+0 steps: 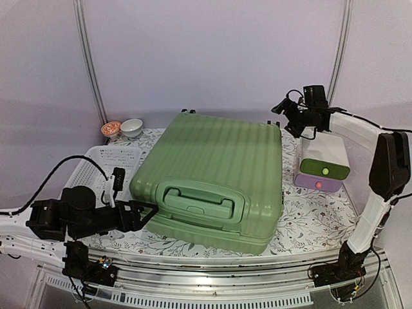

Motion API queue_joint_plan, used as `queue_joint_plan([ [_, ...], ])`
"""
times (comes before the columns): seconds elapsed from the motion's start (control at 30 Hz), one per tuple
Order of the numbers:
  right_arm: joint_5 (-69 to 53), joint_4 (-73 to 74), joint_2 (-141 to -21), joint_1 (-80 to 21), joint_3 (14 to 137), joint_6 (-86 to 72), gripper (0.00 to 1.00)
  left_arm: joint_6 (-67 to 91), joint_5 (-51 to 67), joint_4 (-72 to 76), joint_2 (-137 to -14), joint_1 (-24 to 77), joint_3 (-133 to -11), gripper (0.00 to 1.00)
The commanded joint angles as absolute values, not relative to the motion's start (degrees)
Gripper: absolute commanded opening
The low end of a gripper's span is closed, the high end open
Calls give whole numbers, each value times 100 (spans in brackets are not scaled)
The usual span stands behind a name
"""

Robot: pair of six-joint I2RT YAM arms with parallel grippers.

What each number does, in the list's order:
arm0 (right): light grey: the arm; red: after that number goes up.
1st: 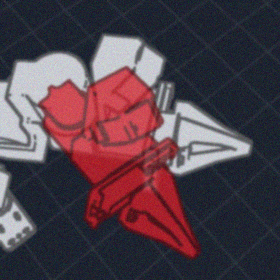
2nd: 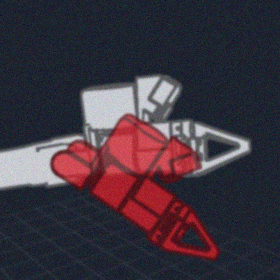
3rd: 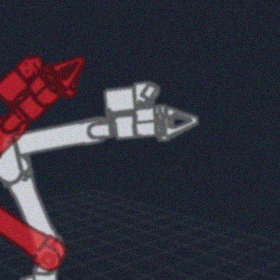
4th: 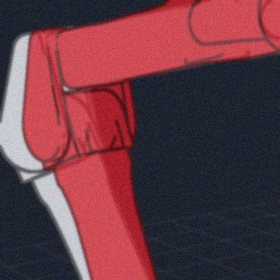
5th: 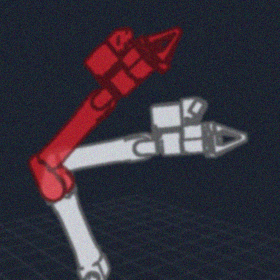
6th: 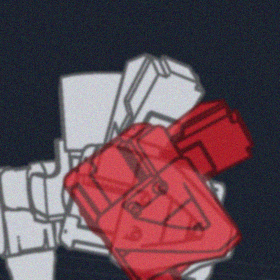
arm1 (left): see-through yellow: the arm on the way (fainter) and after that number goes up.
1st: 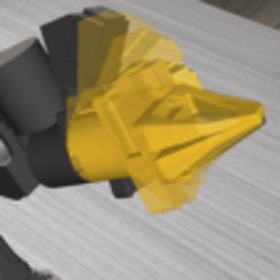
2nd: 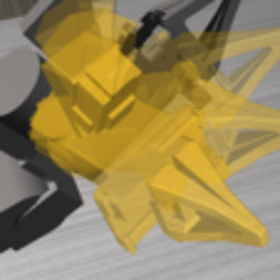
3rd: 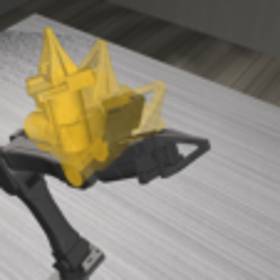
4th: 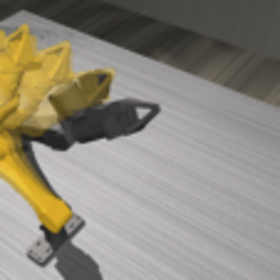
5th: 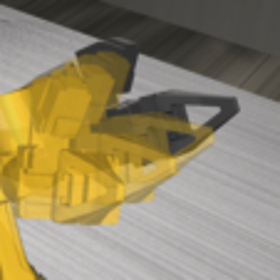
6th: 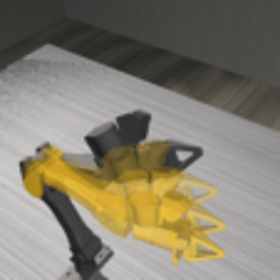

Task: Open, take out, and arrange the luggage
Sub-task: Rotate the luggage at the center of the board.

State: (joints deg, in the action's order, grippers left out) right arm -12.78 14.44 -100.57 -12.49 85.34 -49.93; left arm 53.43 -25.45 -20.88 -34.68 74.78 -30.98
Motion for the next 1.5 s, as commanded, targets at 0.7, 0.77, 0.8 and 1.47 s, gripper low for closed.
queue_joint_plan([
  [0.7, -1599, 2217, -9436, -1856, 7292, -3203, 93, 4013, -52, 942, -5872, 3710, -3329, 78],
  [0.77, -1712, 2057, -9145, -1867, 6892, -3221, 92, 3855, 104, 1003, -6172, 3443, -3544, 78],
  [0.8, -1710, 1979, -8993, -1879, 6637, -3282, 93, 3787, 177, 1022, -6315, 3314, -3660, 78],
  [1.47, -43, 2811, -6917, -2360, 5544, -3374, 93, 3671, 1061, 821, -7337, 2352, -4650, 86],
])
